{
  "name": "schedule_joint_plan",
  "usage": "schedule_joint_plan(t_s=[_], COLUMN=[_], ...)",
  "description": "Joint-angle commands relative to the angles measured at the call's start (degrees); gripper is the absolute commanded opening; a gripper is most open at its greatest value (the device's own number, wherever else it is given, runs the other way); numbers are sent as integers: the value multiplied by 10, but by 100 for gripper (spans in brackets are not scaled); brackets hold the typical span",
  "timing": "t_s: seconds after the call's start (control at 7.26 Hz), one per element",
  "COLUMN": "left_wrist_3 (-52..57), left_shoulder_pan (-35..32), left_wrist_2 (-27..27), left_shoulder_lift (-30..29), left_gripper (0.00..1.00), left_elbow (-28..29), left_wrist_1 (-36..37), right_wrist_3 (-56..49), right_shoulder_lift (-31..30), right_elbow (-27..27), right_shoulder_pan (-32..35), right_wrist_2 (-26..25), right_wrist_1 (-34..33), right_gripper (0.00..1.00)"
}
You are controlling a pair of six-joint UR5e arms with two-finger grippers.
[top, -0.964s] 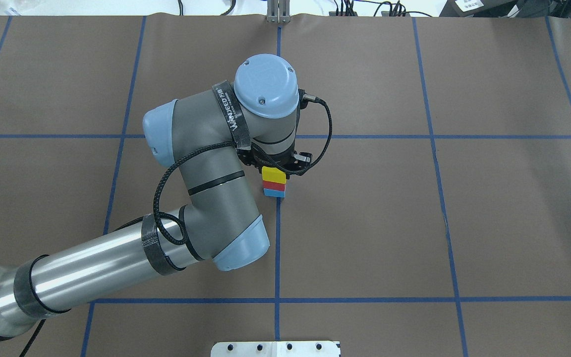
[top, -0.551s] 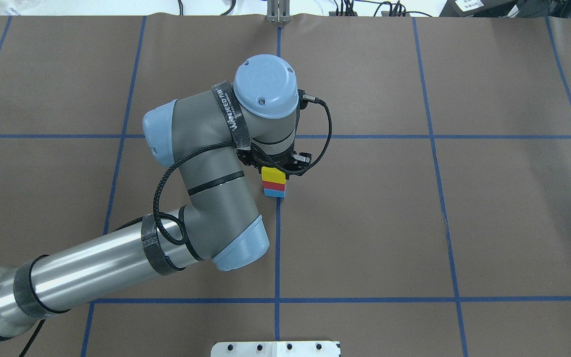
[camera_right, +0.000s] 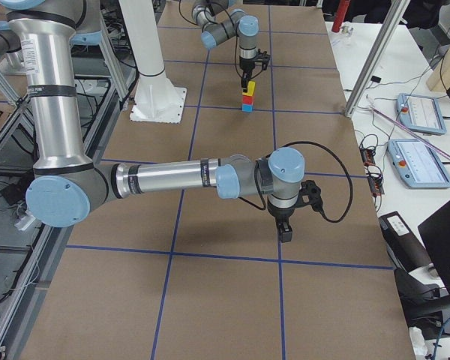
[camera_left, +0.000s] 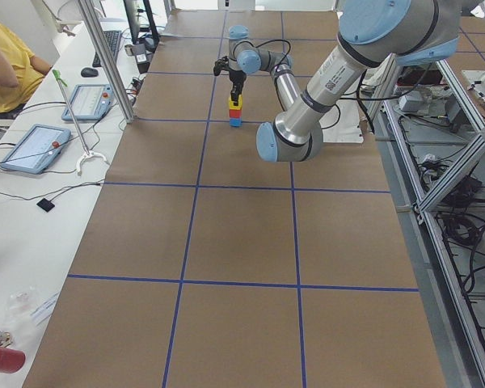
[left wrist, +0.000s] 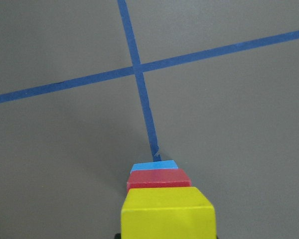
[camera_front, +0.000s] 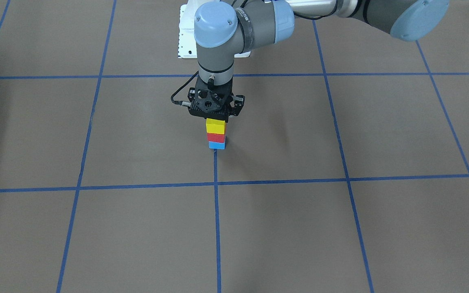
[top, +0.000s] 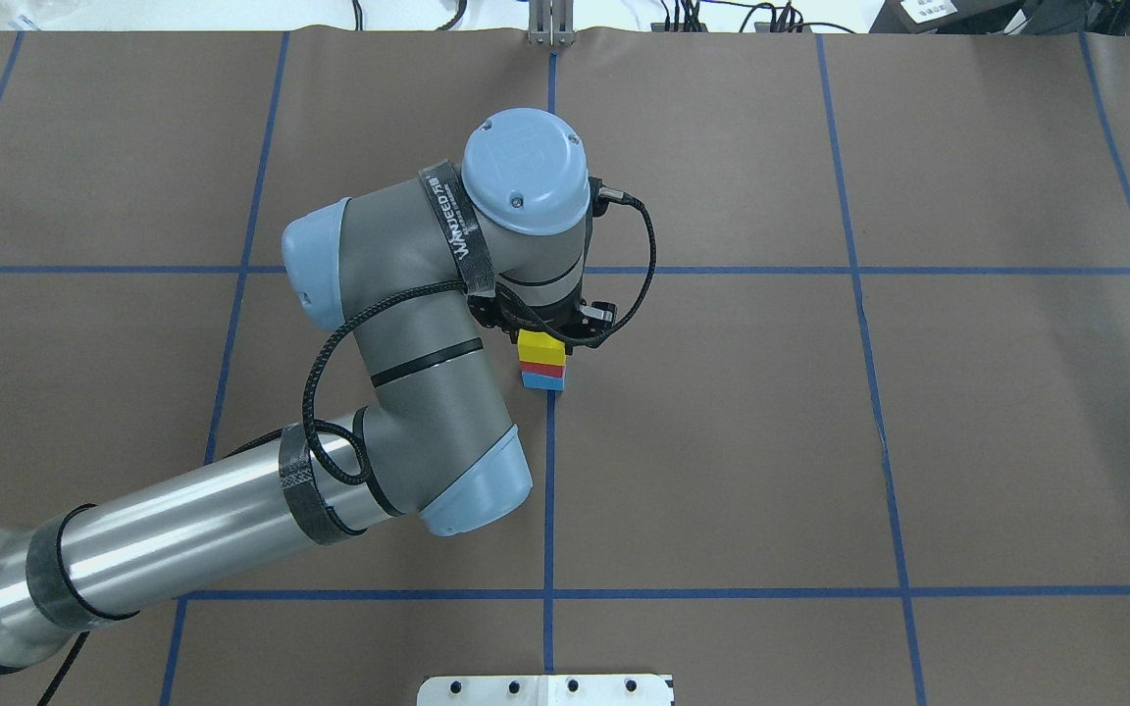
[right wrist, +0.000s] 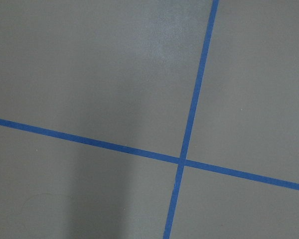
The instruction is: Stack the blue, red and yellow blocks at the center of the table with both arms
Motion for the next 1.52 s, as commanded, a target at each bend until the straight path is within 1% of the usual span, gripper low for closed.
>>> schedule_joint_plan(t_s=[0.0,0.14,0.28,0.41,0.55,0.69,0.83,0.96,1.1,1.24,1.38], left_wrist_3=[-3,-3,-1,3,53,139,260,380,509,632,739], left_shoulder_pan=[0,-2,-16,-47,-83,-142,-218,-299,-385,-476,-554], left_wrist_2=[0,0,-1,-5,-24,-59,-93,-122,-137,-169,-206], left_shoulder_lift=[0,1,2,24,74,139,216,287,340,387,423], left_gripper=[100,100,100,100,100,100,100,100,100,100,100], left_elbow=[-1,-5,-24,-65,-134,-210,-259,-264,-254,-223,-166], left_wrist_1=[-1,-7,-2,15,45,87,102,101,102,100,92], right_wrist_3=[0,-1,-1,-1,-1,-2,-3,-7,-15,-33,-63], right_shoulder_lift=[0,-1,-1,-1,-1,-2,-3,-5,-10,-20,-29], right_elbow=[0,0,0,0,0,1,2,1,0,1,-1], right_shoulder_pan=[0,0,0,0,1,10,27,41,56,75,84], right_wrist_2=[0,0,0,0,0,2,5,5,6,6,6], right_wrist_1=[0,0,-1,-2,-2,-3,-5,-6,-7,-7,-15], right_gripper=[100,100,100,100,100,100,100,100,100,100,100])
